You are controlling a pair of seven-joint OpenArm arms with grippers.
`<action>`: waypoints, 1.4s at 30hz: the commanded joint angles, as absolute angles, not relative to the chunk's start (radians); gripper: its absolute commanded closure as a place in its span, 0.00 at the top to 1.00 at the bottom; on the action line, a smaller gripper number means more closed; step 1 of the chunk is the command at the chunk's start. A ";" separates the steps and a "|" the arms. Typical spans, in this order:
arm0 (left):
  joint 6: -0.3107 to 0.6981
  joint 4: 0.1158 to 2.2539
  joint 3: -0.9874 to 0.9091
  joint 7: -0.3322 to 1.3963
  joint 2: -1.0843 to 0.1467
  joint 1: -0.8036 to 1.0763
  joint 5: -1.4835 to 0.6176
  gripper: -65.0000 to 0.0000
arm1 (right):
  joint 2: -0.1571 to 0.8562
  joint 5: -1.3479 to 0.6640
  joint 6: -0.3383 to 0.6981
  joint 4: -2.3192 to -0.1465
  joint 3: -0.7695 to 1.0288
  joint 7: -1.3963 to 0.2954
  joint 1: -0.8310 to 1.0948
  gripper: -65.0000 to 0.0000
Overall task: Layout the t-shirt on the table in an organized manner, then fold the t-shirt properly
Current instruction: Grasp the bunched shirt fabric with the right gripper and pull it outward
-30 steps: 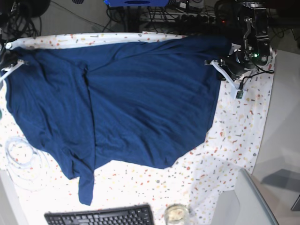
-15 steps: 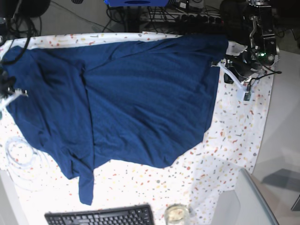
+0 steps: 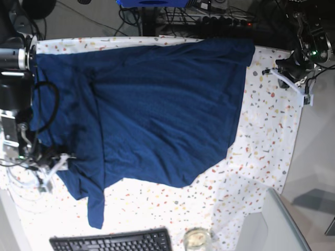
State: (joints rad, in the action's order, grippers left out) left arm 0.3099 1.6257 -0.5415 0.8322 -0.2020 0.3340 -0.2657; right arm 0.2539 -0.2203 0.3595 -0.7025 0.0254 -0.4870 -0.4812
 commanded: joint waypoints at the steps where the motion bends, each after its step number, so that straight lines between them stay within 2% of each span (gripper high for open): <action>1: 0.308 1.641 -0.547 0.816 -0.214 0.326 -0.277 0.00 | 0.277 -0.220 0.358 -0.699 0.012 -0.452 -0.527 0.55; 13: 0.308 1.639 -0.549 0.816 -0.214 0.325 -0.272 0.00 | 0.208 -0.216 0.358 -0.684 -0.024 -0.438 -0.532 0.54; 14: 0.308 1.639 -0.549 0.816 -0.214 0.325 -0.272 0.00 | 0.206 -0.216 0.358 -0.684 -0.024 -0.438 -0.530 0.50; 15: 0.308 1.639 -0.549 0.816 -0.214 0.325 -0.272 0.00 | 0.200 -0.216 0.358 -0.684 -0.024 -0.438 -0.530 0.42; 18: 0.308 1.639 -0.552 0.816 -0.214 0.323 -0.271 0.00 | 0.191 -0.216 0.361 -0.688 -0.024 -0.438 -0.529 0.06; 19: 0.308 1.639 -0.552 0.816 -0.214 0.323 -0.271 0.00 | 0.191 -0.216 0.361 -0.690 -0.024 -0.440 -0.529 0.00; 22: 0.308 1.639 -0.552 0.816 -0.214 0.323 -0.269 0.00 | 0.191 -0.216 0.363 -0.691 -0.022 -0.456 -0.530 0.03; 26: 0.308 1.639 -0.552 0.816 -0.214 0.323 -0.269 0.00 | 0.188 -0.217 0.366 -0.730 -0.022 -0.483 -0.515 0.00; 34: 0.308 1.639 -0.550 0.816 -0.214 0.317 -0.269 0.00 | 0.185 -0.220 0.366 -1.147 -0.019 -0.634 -0.329 0.00; 42: 0.308 1.639 -0.545 0.816 -0.214 0.315 -0.272 0.00 | 0.142 -0.219 0.366 -1.314 -0.019 -0.705 -0.240 0.00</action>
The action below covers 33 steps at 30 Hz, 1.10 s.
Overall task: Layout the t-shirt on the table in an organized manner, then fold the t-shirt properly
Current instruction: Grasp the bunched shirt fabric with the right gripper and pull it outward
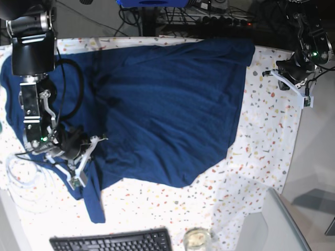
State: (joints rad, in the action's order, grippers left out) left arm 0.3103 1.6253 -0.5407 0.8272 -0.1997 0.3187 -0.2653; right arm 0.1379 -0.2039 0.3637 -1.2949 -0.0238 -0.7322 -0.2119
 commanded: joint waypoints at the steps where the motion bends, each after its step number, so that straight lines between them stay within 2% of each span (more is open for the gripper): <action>1: 0.308 1.639 -0.544 0.816 -0.214 0.315 -0.272 0.00 | 0.137 -0.217 0.364 -1.310 -0.018 -0.702 -0.240 0.00; 6: 0.308 1.641 -0.544 0.817 -0.214 0.317 -0.275 0.00 | 0.133 -0.217 0.360 -1.260 -0.016 -0.708 -0.263 0.01; 7: 0.308 1.644 -0.544 0.817 -0.214 0.320 -0.275 0.00 | 0.133 -0.217 0.360 -1.268 -0.016 -0.716 -0.265 0.04; 9: 0.308 1.650 -0.544 0.817 -0.214 0.328 -0.277 0.00 | 0.133 -0.220 0.360 -1.291 -0.016 -0.757 -0.265 0.16; 11: 0.318 1.647 -0.545 0.817 -0.214 0.328 -0.277 0.00 | 0.133 -0.220 0.361 -1.360 -0.016 -0.816 -0.257 0.34; 14: 0.398 1.641 -0.549 0.817 -0.208 0.328 -0.277 0.00 | 0.131 -0.220 0.364 -1.512 -0.019 -0.872 -0.196 0.59; 16: 0.426 1.641 -0.541 0.817 -0.206 0.321 -0.277 0.00 | 0.131 -0.220 0.361 -1.601 -0.022 -0.888 -0.148 0.65; 19: 0.426 1.647 -0.487 0.817 -0.197 0.308 -0.275 0.00 | 0.136 -0.216 0.358 -1.655 -0.013 -0.883 -0.079 0.64; 20: 0.426 1.650 -0.455 0.817 -0.197 0.298 -0.271 0.00 | 0.139 -0.216 0.358 -1.655 0.012 -0.885 -0.059 0.59; 22: 0.426 1.641 -0.410 0.817 -0.197 0.282 -0.269 0.00 | 0.139 -0.216 0.358 -1.649 0.096 -0.883 -0.027 0.45; 26: 0.426 1.583 -0.271 0.814 -0.194 0.214 -0.269 0.00 | 0.140 -0.216 0.358 -1.557 0.295 -0.875 -0.002 0.04; 27: 0.426 1.563 -0.242 0.814 -0.193 0.196 -0.269 0.00 | 0.147 -0.214 0.360 -1.527 0.337 -0.863 -0.002 0.00; 30: 0.417 1.484 -0.173 0.812 -0.180 0.136 -0.269 0.00 | 0.217 -0.214 0.360 -1.408 0.383 -0.797 -0.002 0.05; 33: 0.384 1.394 -0.153 0.809 -0.163 0.082 -0.269 0.00 | 0.274 -0.214 0.360 -1.270 0.386 -0.728 -0.002 0.05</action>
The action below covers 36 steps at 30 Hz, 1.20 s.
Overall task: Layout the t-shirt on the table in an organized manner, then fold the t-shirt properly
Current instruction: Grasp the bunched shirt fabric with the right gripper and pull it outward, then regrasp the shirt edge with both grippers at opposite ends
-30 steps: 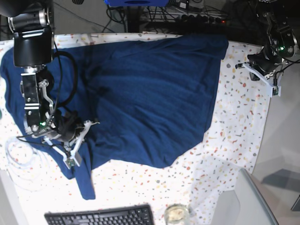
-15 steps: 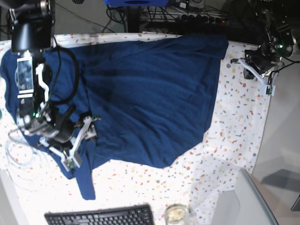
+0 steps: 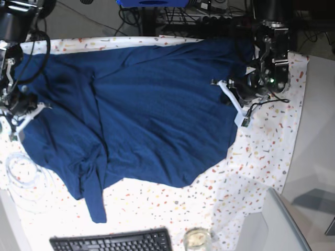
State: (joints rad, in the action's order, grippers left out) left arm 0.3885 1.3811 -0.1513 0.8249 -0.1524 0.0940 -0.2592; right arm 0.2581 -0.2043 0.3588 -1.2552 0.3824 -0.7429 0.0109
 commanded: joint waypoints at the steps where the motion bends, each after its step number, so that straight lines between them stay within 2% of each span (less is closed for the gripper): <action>1: 0.375 1.368 -0.151 0.808 -0.162 0.068 -0.269 0.00 | 0.283 -0.214 0.360 -1.234 0.390 -0.711 -0.002 0.05; 5: 0.367 1.262 -0.151 0.805 -0.157 0.007 -0.268 0.00 | 0.312 -0.214 0.360 -1.096 0.390 -0.625 -0.007 0.05; 12: 0.302 1.063 -0.151 0.657 -0.166 -0.065 -0.268 0.00 | 0.380 -0.214 0.364 -0.702 0.378 -0.476 -0.203 0.05; 17: 0.302 1.033 -0.160 0.639 -0.166 -0.084 -0.268 0.00 | 0.414 -0.214 0.360 -0.530 0.211 -0.377 -0.348 0.05; 21: 0.302 1.036 -0.162 0.639 -0.166 -0.108 -0.269 0.00 | 0.415 -0.214 0.358 -0.455 0.124 -0.361 -0.444 0.05; 29: 0.302 1.110 -0.162 0.647 -0.157 -0.130 -0.275 0.00 | 0.427 -0.214 0.358 -0.467 0.087 -0.400 -0.481 0.05; 33: 0.302 1.219 -0.165 0.708 -0.157 -0.111 -0.277 0.00 | 0.435 -0.219 0.358 -0.605 0.091 -0.499 -0.444 0.05; 36: 0.302 1.336 -0.208 0.771 -0.156 -0.073 -0.278 0.00 | 0.435 -0.219 0.358 -0.817 0.101 -0.615 -0.367 0.05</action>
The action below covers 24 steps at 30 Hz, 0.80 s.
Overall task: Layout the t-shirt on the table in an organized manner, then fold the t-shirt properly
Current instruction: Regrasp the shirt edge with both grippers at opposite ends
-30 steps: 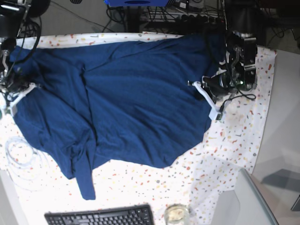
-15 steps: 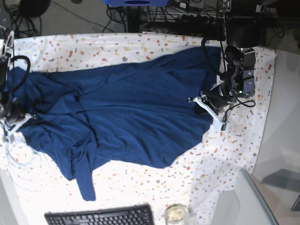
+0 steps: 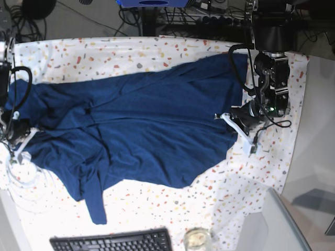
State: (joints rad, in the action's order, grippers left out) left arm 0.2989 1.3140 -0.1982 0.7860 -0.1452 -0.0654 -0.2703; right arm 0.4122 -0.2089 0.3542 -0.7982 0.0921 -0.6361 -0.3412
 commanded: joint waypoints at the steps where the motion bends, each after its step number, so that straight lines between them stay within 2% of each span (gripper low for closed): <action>1: 0.302 1.377 -0.240 0.791 -0.150 -0.054 -0.278 0.00 | 0.433 -0.219 0.358 -0.895 0.124 -0.648 -0.334 0.05; 6: 0.311 1.598 -0.424 0.892 -0.107 0.071 -0.278 0.00 | 0.358 -0.219 0.364 -1.316 0.332 -0.789 -0.131 0.05; 8: 0.364 1.662 -0.478 0.909 -0.107 0.137 -0.283 0.00 | 0.321 -0.219 0.364 -1.472 0.410 -0.816 -0.039 0.06; 9: 0.404 1.684 -0.499 0.911 -0.107 0.171 -0.297 0.04 | 0.302 -0.219 0.366 -1.532 0.435 -0.819 -0.004 0.06; 13: 0.552 1.722 -0.611 0.915 -0.116 0.309 -0.420 0.62 | 0.231 -0.219 0.366 -1.709 0.473 -0.819 0.128 0.06; 15: 0.567 1.721 -0.659 0.914 -0.117 0.364 -0.473 0.88 | 0.214 -0.219 0.366 -1.750 0.475 -0.819 0.170 0.06; 16: 0.567 1.719 -0.676 0.911 -0.117 0.389 -0.495 0.97 | 0.208 -0.219 0.366 -1.759 0.475 -0.819 0.183 0.06; 17: 0.570 1.716 -0.684 0.911 -0.117 0.403 -0.515 1.00 | 0.200 -0.219 0.366 -1.762 0.476 -0.819 0.193 0.06; 19: 0.585 1.692 -0.688 0.908 -0.113 0.429 -0.544 0.99 | 0.188 -0.219 0.366 -1.762 0.476 -0.819 0.206 0.06; 24: 0.698 1.596 -0.687 0.881 -0.107 0.429 -0.573 0.98 | 0.176 -0.219 0.367 -1.762 0.470 -0.819 0.226 0.06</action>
